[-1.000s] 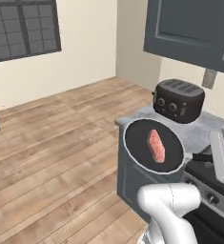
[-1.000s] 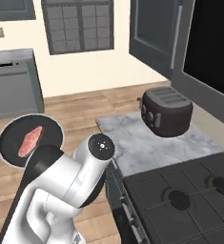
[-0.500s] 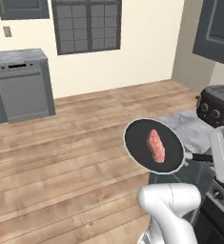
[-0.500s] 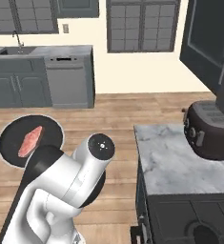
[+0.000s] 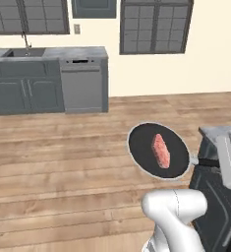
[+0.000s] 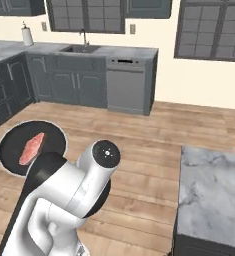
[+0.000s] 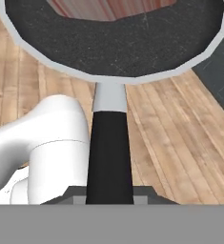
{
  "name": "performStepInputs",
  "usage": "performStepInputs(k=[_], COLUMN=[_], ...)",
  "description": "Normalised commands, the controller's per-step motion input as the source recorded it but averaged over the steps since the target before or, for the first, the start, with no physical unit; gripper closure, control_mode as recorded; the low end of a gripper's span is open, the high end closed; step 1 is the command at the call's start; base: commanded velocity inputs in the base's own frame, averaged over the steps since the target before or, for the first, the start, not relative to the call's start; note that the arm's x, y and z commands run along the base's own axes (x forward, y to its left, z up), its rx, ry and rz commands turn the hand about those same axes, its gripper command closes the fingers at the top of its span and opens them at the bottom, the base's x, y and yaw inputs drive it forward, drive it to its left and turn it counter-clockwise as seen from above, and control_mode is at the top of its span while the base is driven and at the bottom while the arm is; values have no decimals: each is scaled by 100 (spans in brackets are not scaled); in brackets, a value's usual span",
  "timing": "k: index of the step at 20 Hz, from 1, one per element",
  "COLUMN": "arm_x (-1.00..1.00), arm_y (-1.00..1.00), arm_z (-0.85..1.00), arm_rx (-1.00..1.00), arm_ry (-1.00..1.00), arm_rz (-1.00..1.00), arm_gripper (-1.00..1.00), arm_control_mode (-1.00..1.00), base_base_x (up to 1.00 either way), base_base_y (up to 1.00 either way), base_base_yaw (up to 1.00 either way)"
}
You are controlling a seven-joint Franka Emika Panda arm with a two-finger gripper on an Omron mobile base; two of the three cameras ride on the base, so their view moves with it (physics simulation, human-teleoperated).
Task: Pick up the pan with the steak in it and place it on the dining table. Then place the steak on the plate.
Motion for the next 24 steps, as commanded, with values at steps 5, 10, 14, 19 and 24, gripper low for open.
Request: performStepInputs(k=[5, 10, 14, 19, 24], arm_x=[0, 0, 0, 0, 0], arm_y=[0, 0, 0, 0, 0], arm_z=[0, 0, 0, 0, 0], arm_rx=[0, 0, 0, 0, 0], arm_ry=[0, 0, 0, 0, 0], arm_rz=[0, 0, 0, 0, 0], arm_gripper=[100, 100, 100, 100, 100], arm_control_mode=[100, 100, 100, 100, 100], base_base_x=[-5, -5, -5, -5, -5], base_base_y=[0, 0, 0, 0, 0], base_base_yaw=[50, 50, 50, 50, 50])
